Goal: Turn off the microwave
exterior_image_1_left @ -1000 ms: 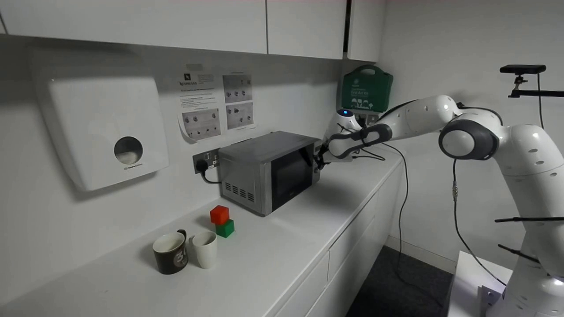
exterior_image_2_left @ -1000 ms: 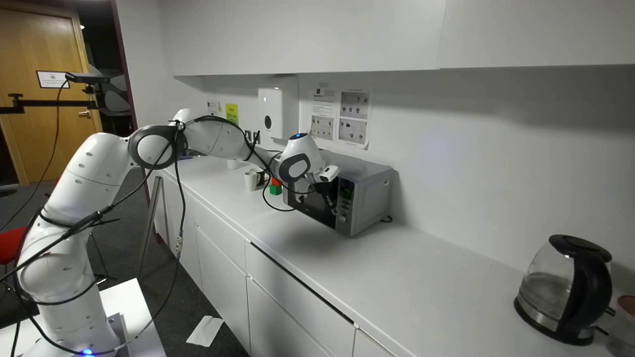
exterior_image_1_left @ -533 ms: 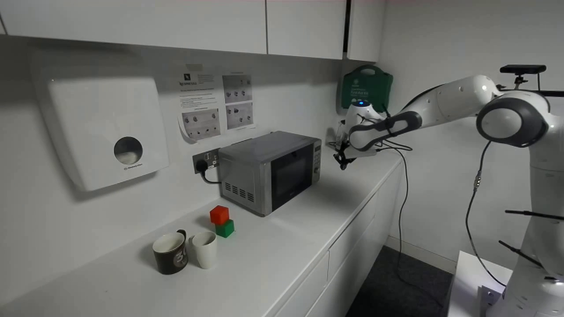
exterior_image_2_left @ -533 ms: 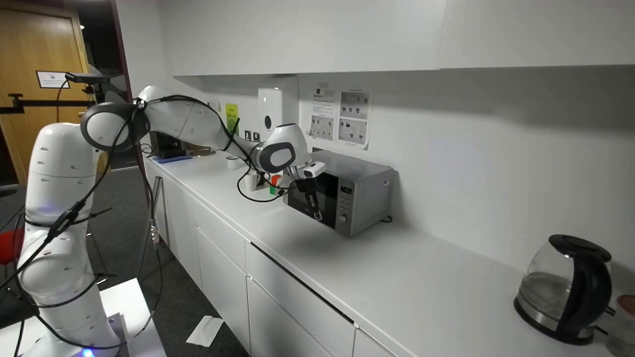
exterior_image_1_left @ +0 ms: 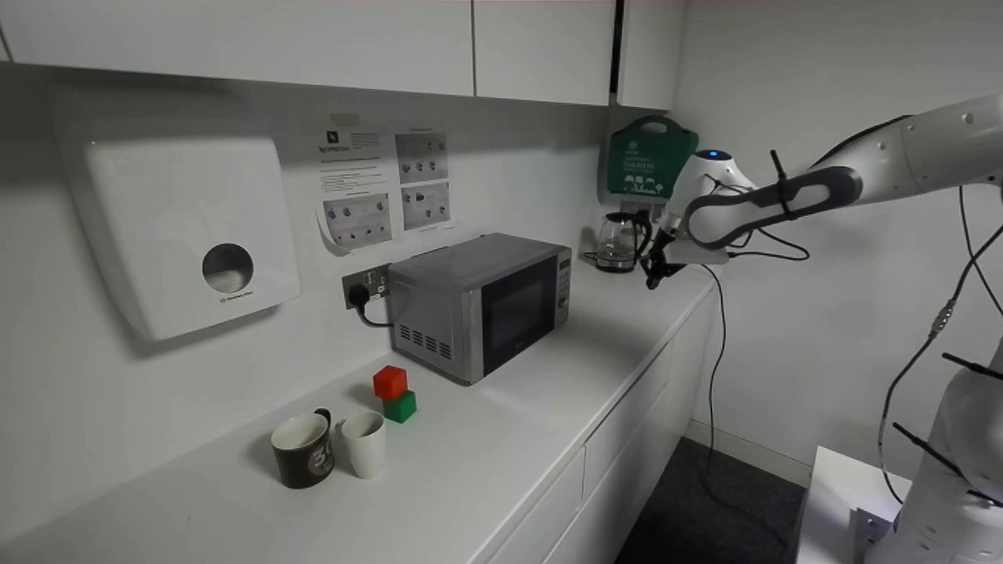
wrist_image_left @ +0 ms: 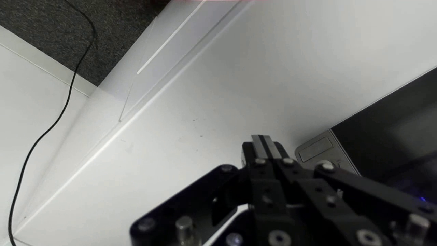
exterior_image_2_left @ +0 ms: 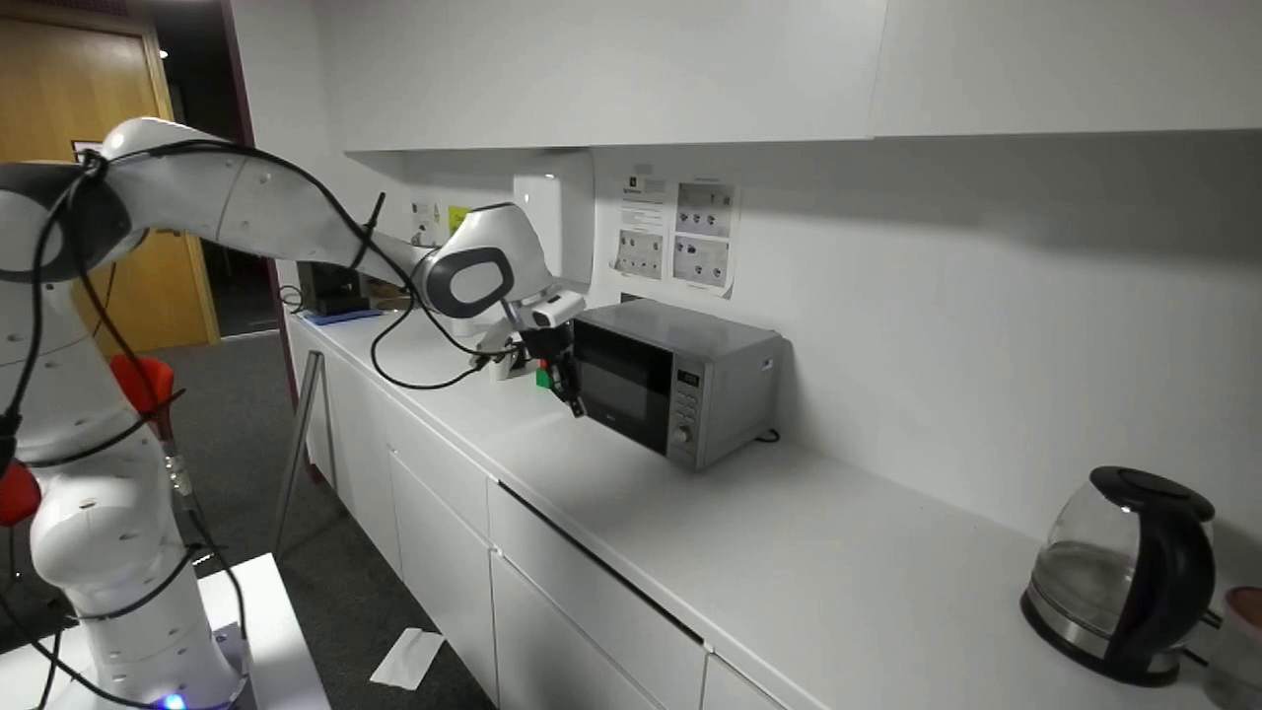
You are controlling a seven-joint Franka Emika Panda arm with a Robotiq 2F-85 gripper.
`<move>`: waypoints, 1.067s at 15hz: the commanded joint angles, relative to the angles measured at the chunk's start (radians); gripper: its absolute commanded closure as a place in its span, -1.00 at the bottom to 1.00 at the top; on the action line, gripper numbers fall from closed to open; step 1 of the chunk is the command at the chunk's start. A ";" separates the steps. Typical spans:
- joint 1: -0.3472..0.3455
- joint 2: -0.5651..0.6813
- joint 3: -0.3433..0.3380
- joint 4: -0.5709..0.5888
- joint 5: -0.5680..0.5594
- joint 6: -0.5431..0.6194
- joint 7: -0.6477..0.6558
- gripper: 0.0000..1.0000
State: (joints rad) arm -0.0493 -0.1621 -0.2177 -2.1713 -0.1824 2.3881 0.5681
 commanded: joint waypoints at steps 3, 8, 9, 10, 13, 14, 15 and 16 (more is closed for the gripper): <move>-0.084 -0.265 0.067 -0.256 0.104 0.183 -0.034 1.00; -0.070 -0.326 0.067 -0.354 0.250 0.373 -0.174 1.00; -0.063 -0.331 0.064 -0.364 0.278 0.395 -0.203 1.00; -0.059 -0.334 0.063 -0.372 0.300 0.414 -0.224 1.00; -0.047 -0.337 0.061 -0.390 0.354 0.470 -0.273 1.00; -0.043 -0.336 0.060 -0.394 0.368 0.488 -0.287 1.00; -0.042 -0.335 0.061 -0.398 0.378 0.506 -0.295 1.00; -0.036 -0.335 0.060 -0.401 0.388 0.522 -0.303 1.00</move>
State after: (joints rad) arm -0.0978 -0.4683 -0.1604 -2.5358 0.1536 2.8422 0.3195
